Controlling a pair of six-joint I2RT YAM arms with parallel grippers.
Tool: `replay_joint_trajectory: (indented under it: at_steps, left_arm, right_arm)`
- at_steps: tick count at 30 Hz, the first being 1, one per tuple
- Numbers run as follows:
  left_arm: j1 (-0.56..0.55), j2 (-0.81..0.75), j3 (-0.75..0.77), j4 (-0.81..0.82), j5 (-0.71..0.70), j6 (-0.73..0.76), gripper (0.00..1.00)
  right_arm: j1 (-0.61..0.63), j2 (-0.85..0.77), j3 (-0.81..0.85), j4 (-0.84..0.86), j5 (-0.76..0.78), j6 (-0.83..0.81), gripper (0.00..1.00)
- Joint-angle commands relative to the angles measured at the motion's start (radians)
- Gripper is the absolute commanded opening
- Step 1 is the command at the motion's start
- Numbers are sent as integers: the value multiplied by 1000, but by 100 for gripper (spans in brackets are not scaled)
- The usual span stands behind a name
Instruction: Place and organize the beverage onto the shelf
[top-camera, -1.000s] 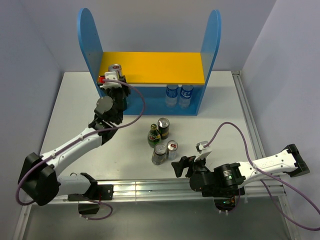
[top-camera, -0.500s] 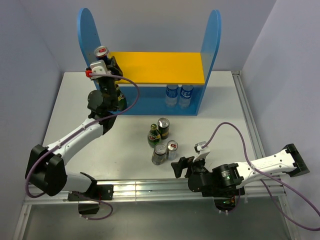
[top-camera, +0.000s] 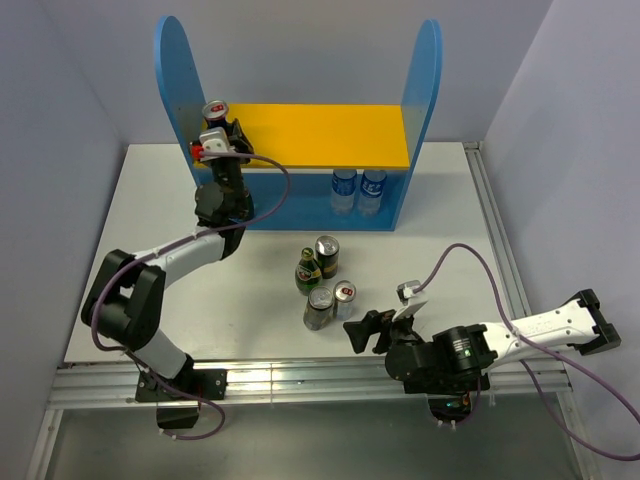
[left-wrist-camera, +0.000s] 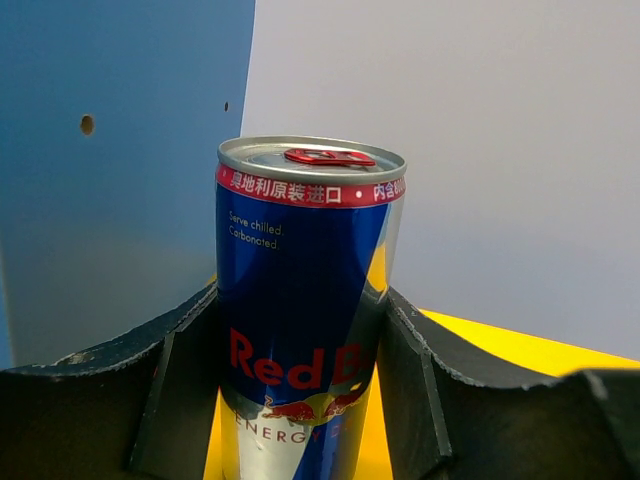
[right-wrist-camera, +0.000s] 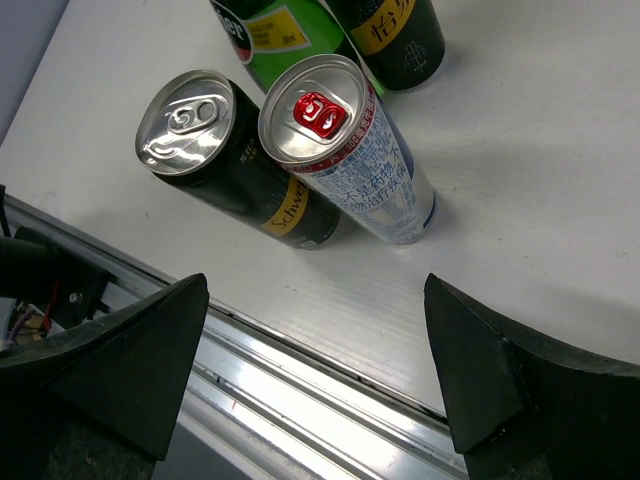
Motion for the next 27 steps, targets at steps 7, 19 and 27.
replay_joint_trajectory:
  at_steps: [7, 19, 27]
  left_arm:
    - [21, 51, 218, -264, 30, -50, 6]
    - [29, 32, 187, -240, 57, -15, 75]
    - [30, 12, 172, -245, 47, -15, 99]
  right_arm:
    - [8, 1, -6, 24, 29, -1, 95]
    - [8, -9, -10, 33, 26, -11, 95]
    - [11, -12, -13, 36, 26, -14, 95]
